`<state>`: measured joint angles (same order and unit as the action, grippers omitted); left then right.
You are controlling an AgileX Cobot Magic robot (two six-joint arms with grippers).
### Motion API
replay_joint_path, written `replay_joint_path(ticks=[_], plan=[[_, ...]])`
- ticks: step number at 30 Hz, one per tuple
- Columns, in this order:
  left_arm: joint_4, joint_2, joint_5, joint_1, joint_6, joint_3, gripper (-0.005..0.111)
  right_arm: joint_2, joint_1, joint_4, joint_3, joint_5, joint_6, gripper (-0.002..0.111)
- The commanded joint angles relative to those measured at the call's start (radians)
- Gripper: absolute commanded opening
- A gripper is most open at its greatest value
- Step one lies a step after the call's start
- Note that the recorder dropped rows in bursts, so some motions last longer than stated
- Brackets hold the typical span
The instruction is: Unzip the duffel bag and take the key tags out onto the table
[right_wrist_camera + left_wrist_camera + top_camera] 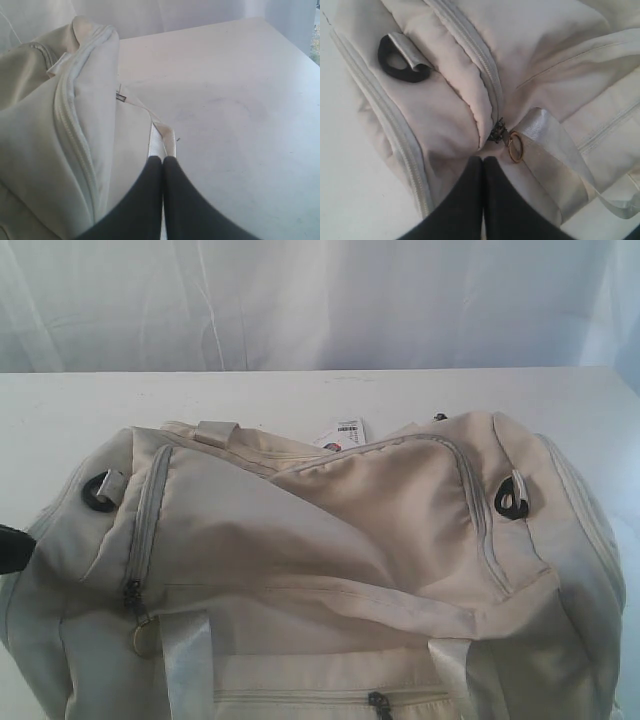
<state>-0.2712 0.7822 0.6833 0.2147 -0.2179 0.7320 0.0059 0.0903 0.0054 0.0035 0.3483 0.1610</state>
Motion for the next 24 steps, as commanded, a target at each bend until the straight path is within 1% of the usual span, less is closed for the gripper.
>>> replay_joint_path(ticks=[1,3,6,8,9,10,11,15,18,20,21,24], plan=[[-0.024,-0.002,0.011,0.037,-0.002,-0.004,0.0,-0.006,-0.002,0.001,-0.003,-0.007,0.002,0.0],[-0.024,-0.002,0.018,0.058,-0.007,-0.004,0.0,-0.006,-0.002,0.001,-0.003,-0.007,0.002,0.0],[-0.028,-0.002,0.019,0.069,-0.018,-0.004,0.0,-0.006,-0.002,0.001,-0.003,-0.011,0.001,0.0],[-0.028,-0.002,0.019,0.073,-0.018,-0.004,0.0,-0.006,-0.002,0.008,-0.003,-0.065,0.001,0.0],[-0.028,-0.002,0.019,0.078,-0.02,-0.004,0.0,-0.006,-0.002,0.054,-0.003,-0.146,0.005,0.0],[-0.028,-0.002,0.019,0.078,-0.02,-0.004,0.0,-0.006,-0.002,0.087,-0.003,-0.181,0.01,0.0],[-0.028,-0.002,0.019,0.078,-0.02,-0.004,0.0,-0.006,-0.002,0.142,-0.003,-0.279,0.038,0.0],[-0.028,-0.002,0.019,0.078,-0.02,-0.004,0.0,-0.006,-0.002,0.144,-0.003,-0.598,0.07,0.0],[-0.028,-0.002,0.019,0.078,-0.02,-0.004,0.0,-0.006,-0.002,0.144,-0.003,-0.776,0.136,0.0],[-0.028,-0.002,0.019,0.078,-0.02,-0.004,0.0,-0.006,-0.002,0.144,-0.003,-0.858,0.173,0.0],[-0.028,-0.002,0.019,0.078,-0.023,-0.004,0.0,-0.006,-0.002,0.144,-0.003,-0.923,0.242,0.0],[-0.03,-0.002,0.019,0.078,-0.022,-0.004,0.0,-0.006,-0.002,0.144,-0.003,-0.944,0.27,0.0]])
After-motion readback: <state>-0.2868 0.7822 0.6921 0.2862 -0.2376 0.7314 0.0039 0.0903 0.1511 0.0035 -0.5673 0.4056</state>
